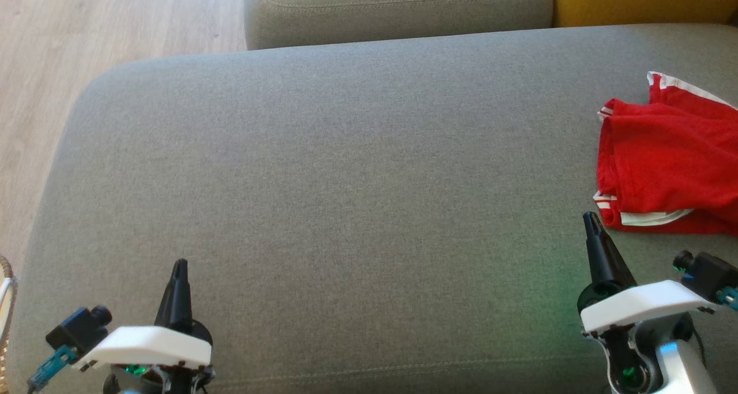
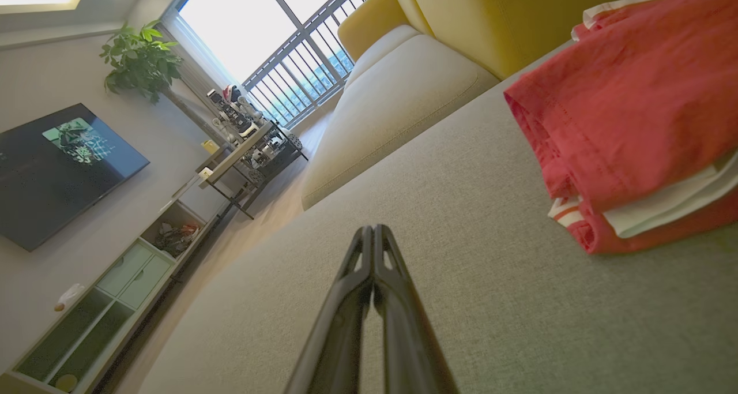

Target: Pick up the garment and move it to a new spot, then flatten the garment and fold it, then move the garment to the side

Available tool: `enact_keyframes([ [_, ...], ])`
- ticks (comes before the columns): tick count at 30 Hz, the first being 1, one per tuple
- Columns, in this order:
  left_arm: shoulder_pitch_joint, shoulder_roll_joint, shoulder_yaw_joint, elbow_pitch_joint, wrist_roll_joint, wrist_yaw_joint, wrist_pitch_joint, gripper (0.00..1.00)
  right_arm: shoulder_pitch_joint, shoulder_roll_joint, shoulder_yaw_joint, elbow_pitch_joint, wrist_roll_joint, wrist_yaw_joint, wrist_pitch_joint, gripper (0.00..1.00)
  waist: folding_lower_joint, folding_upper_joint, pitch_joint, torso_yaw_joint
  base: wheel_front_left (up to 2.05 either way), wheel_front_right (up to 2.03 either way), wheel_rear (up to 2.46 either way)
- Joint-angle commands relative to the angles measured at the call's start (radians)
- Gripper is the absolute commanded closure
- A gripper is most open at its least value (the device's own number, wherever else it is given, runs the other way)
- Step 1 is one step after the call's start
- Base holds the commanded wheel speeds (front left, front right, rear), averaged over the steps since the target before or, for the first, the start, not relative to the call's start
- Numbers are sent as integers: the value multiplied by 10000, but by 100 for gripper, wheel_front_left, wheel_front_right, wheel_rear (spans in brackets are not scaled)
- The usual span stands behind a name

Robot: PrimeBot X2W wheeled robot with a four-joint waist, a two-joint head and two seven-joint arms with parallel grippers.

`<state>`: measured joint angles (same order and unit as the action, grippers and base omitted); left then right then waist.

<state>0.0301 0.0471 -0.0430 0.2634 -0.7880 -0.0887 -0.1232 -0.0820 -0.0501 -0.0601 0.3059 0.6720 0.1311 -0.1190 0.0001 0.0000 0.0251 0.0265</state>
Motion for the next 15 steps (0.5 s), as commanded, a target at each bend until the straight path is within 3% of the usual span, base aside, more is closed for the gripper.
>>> enact_keyframes([
  [1,-556,43,254,-282,-252,-45,47,100,-354,-7,9,-401,302,-1,61,100,0,0,-3,-4,0,0,0],
  [15,-704,47,483,-264,-1692,-112,458,100,-337,-6,-90,-439,1936,-2,468,100,-1,0,-42,-51,0,0,0],
])
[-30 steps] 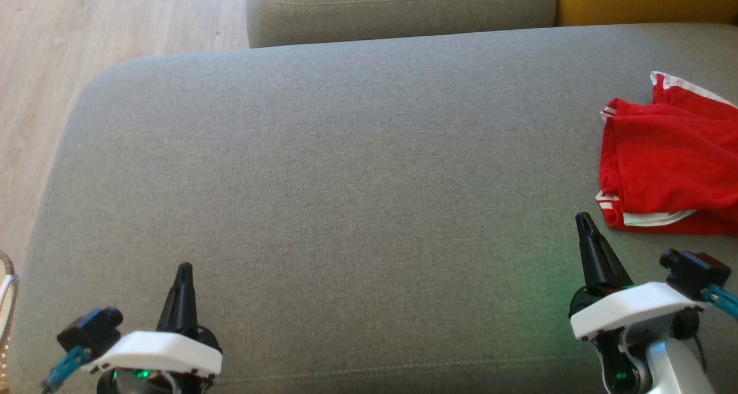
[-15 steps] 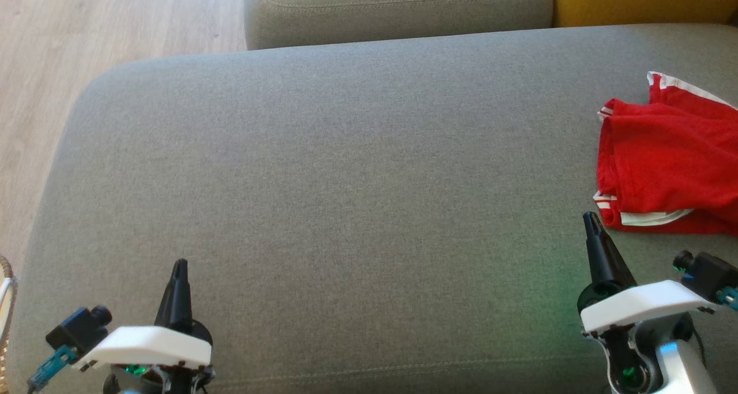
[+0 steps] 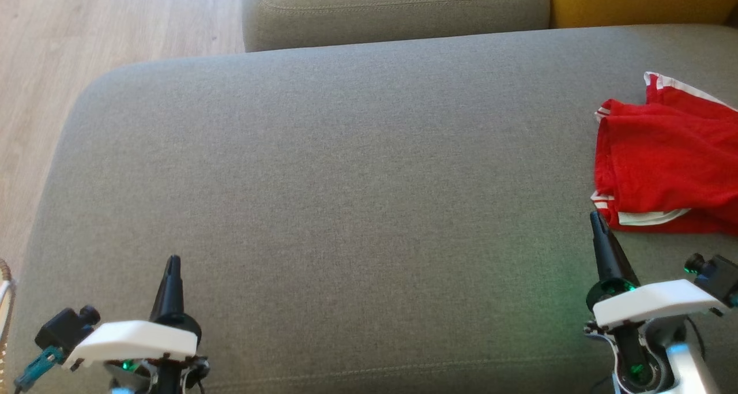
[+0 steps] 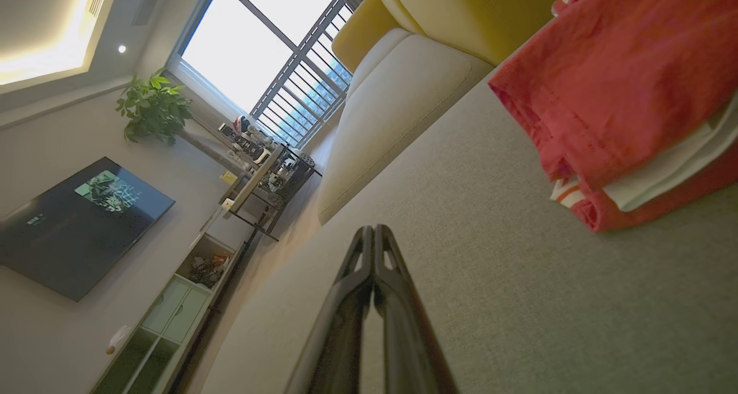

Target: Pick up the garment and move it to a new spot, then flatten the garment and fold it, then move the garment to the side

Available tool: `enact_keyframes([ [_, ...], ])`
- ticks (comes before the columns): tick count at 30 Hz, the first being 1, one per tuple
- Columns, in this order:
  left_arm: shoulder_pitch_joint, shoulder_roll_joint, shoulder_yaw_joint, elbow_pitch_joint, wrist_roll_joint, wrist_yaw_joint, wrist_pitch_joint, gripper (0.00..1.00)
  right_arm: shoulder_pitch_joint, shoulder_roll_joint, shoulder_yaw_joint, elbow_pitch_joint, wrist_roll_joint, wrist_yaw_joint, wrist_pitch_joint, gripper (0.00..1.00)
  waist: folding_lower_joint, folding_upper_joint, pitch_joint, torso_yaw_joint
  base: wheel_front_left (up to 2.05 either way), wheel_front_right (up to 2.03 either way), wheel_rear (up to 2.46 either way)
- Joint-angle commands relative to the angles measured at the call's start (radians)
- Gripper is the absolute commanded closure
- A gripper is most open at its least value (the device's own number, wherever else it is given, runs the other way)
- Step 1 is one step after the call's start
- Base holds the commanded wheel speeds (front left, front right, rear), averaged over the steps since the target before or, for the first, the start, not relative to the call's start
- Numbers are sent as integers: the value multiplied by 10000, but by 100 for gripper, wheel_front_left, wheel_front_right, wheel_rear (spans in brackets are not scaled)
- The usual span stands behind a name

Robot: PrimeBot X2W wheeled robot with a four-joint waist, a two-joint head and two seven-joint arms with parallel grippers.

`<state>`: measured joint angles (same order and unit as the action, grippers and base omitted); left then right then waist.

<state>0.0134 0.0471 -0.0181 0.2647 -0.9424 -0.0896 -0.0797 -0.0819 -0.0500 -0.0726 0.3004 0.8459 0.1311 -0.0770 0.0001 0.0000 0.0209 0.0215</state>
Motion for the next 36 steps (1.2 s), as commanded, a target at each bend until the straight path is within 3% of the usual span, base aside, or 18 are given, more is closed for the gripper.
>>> enact_keyframes([
  [1,-548,47,251,-276,-251,-107,53,100,-337,-8,28,-386,313,-2,78,100,0,0,-4,-4,0,0,0],
  [36,-919,52,833,-230,-3841,-276,1089,100,-294,-5,-218,-481,4395,-3,1096,100,0,0,-101,-122,0,0,0],
])
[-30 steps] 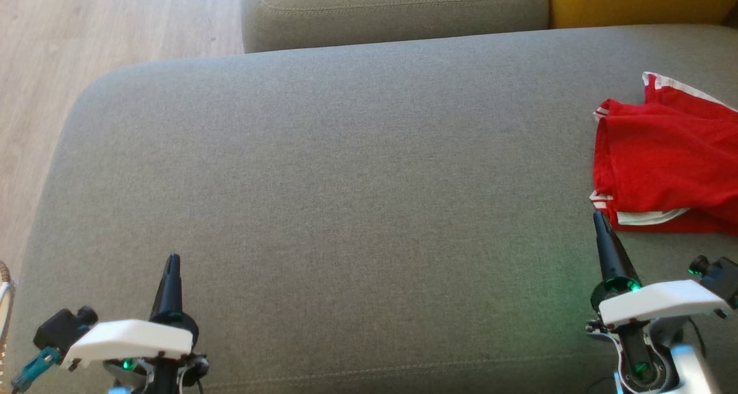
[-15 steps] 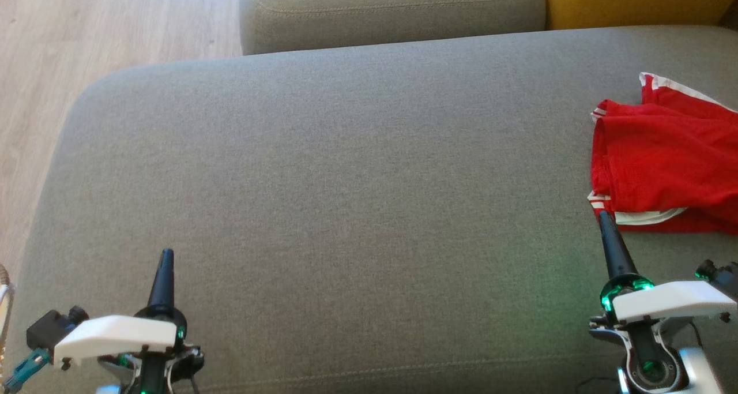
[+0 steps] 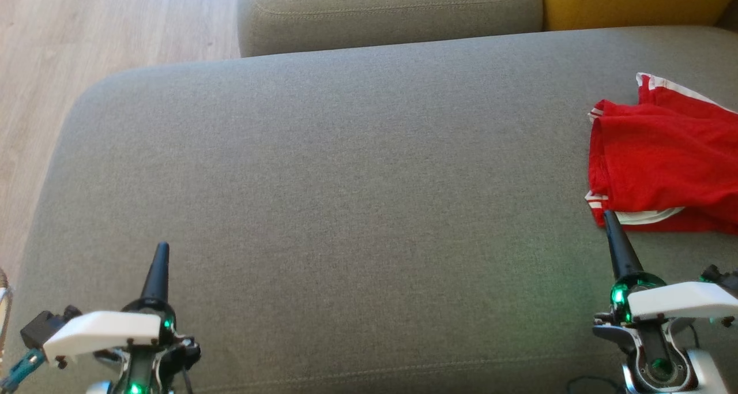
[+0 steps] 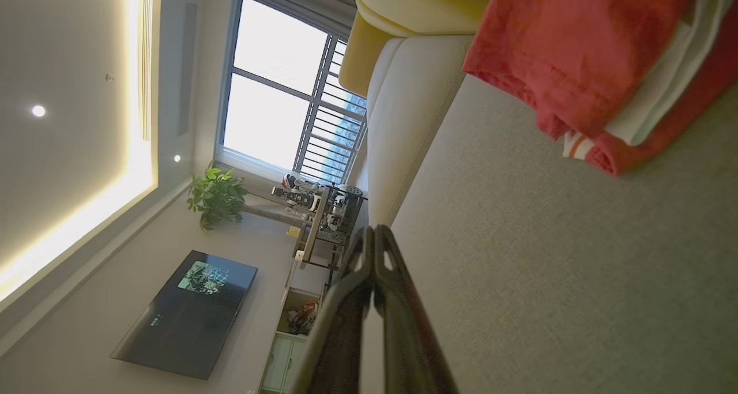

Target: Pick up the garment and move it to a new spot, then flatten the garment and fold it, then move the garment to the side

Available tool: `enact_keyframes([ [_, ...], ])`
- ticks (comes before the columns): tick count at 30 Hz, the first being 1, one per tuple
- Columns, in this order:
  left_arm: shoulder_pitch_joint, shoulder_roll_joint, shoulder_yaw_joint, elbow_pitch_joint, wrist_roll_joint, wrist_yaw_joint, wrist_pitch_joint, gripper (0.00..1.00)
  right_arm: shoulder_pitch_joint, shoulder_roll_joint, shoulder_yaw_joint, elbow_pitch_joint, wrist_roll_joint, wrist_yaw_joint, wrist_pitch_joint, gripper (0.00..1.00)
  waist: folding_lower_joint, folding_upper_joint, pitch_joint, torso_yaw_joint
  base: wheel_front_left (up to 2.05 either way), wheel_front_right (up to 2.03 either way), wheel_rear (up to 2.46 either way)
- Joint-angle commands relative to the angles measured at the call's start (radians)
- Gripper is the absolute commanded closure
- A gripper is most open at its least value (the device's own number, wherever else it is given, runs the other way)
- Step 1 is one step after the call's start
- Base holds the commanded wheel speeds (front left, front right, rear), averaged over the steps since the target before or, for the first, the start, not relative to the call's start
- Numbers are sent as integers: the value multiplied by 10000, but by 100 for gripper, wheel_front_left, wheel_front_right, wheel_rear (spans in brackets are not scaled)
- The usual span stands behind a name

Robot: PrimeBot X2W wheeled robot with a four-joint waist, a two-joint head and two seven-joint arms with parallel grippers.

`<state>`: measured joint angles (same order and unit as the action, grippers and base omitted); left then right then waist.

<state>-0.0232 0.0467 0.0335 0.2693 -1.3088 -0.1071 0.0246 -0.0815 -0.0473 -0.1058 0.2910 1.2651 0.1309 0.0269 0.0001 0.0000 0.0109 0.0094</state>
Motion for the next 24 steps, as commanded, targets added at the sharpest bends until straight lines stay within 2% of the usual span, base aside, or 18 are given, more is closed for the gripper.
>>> enact_keyframes([
  [1,-563,56,334,-274,-279,-107,75,100,-296,-32,107,-390,320,-1,86,100,0,0,-4,-5,0,0,0],
  [24,-807,57,720,-244,-2634,-218,758,100,-268,-30,-54,-452,3002,-2,754,100,-1,0,-68,-82,0,0,0],
])
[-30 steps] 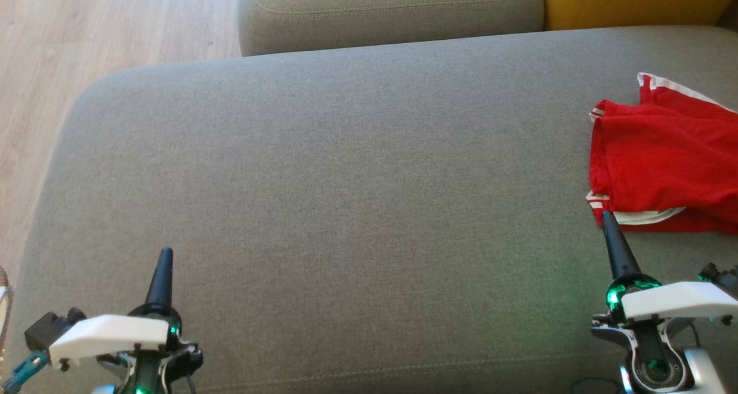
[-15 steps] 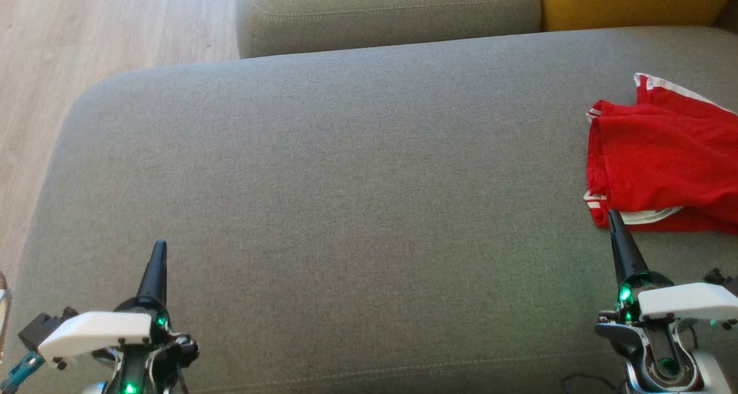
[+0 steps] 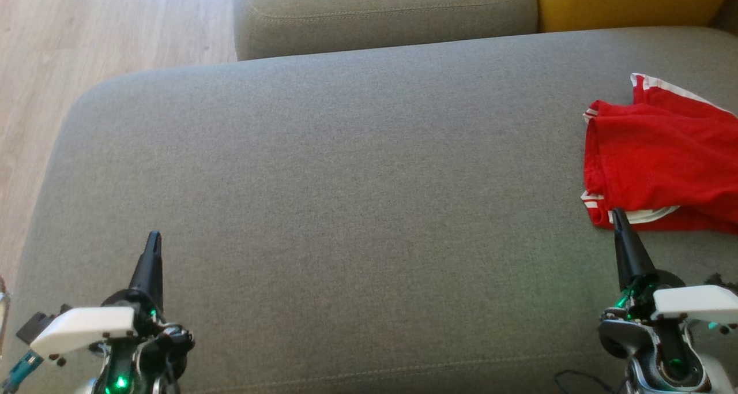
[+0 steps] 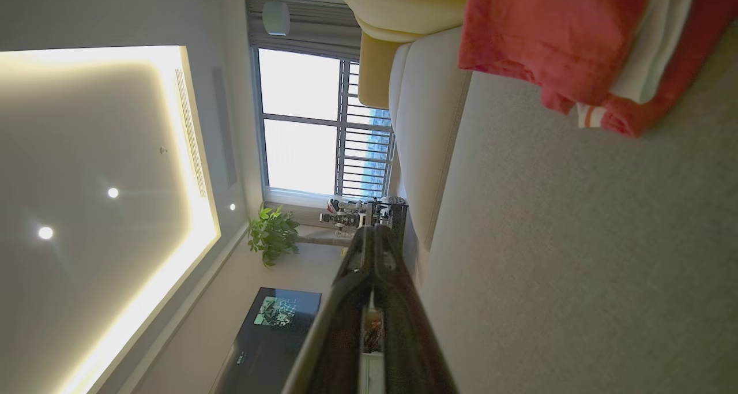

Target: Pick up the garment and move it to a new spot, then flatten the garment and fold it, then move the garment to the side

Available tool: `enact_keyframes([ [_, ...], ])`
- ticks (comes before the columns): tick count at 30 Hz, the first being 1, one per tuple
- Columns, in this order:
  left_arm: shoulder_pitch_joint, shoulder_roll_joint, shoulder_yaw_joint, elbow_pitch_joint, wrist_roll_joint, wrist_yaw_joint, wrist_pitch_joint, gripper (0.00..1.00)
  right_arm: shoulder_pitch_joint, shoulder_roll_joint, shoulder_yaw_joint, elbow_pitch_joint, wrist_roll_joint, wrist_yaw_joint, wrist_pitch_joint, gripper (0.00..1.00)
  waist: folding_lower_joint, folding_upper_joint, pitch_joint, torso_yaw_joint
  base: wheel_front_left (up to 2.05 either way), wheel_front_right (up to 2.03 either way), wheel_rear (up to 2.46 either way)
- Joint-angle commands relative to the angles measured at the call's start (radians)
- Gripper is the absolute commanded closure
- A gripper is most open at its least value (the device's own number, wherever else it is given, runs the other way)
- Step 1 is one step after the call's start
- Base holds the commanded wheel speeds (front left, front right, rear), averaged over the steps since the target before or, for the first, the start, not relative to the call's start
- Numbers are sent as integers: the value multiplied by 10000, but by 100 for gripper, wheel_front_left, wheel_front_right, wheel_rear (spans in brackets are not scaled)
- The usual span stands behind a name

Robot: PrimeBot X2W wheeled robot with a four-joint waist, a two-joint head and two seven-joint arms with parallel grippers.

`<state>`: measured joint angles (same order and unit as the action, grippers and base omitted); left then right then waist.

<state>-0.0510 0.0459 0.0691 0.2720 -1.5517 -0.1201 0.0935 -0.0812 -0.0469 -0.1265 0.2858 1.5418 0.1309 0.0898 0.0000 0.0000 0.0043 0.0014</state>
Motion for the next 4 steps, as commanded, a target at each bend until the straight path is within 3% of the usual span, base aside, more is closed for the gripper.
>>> enact_keyframes([
  [1,-541,65,380,-269,-307,-92,100,100,-271,-34,146,-403,352,-2,154,100,0,0,-4,-5,0,0,0],
  [4,-562,65,414,-267,-512,-102,159,100,-269,-33,132,-408,585,-2,213,100,0,0,-10,-11,0,0,0],
])
